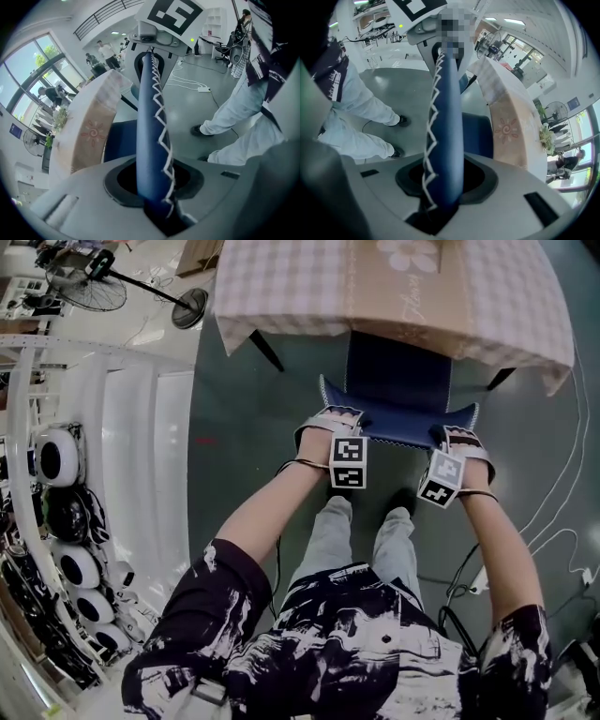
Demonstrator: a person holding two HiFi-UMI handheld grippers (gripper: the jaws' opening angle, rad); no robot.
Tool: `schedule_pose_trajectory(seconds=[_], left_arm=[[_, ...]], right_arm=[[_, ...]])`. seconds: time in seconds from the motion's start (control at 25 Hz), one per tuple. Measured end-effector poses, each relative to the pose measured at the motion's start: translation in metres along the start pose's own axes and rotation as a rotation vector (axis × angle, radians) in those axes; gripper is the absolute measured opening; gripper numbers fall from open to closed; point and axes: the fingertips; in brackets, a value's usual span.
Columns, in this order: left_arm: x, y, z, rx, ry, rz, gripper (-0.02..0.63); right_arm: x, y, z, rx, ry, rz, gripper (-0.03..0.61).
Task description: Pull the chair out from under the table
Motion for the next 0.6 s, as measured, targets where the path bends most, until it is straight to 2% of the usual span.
schedule_pose_trajectory(seconds=[0.6], left_arm=[[-0.108,-0.003,0.027,0.002,0.017,0.013,0.104]], right_arm=[[0.108,-0.015,0.032,-0.008,-0.038,-0.002,0.123]])
Point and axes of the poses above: the fingertips, and each gripper's own axes: z backward along the fingers, x to its left, y out of its underside, and after that the axes turned 8 degrees about z, right-handed
